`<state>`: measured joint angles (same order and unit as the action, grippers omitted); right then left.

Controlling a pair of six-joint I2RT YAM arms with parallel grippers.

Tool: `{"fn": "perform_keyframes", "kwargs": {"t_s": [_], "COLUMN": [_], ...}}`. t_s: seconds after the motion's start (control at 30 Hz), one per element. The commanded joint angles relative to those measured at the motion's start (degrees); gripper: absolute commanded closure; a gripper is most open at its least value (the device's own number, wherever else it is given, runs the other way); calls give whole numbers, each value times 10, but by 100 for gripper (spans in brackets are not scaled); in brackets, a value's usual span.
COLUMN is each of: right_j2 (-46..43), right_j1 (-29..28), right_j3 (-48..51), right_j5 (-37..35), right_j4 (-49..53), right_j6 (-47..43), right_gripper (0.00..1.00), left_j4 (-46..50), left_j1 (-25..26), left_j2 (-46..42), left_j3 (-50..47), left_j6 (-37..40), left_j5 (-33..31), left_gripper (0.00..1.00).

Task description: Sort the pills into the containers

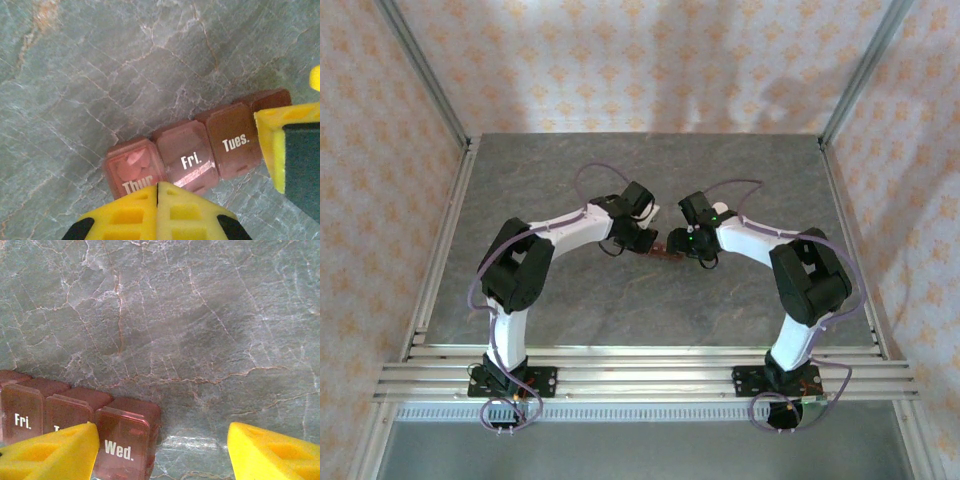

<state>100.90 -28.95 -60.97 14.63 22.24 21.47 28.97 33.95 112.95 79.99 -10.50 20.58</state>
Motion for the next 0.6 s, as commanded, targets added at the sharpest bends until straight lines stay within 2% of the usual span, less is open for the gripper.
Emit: {"fn": "perform_keyframes", "kwargs": {"t_s": [0.0,0.57], "right_j2": [20,18], "right_j1": [-4,-4], "right_j3": [12,15], "right_j5": [-23,-24], "right_j4": [7,8], "right_j6": [8,9], "right_gripper": [31,32], "left_j4": [6,10], "left_j1": [5,6], "left_j2": [-27,-13], "left_j3": [-11,-17], "left_j6": [1,12], "left_j5": [-13,-35], "left_gripper": [100,100]}}
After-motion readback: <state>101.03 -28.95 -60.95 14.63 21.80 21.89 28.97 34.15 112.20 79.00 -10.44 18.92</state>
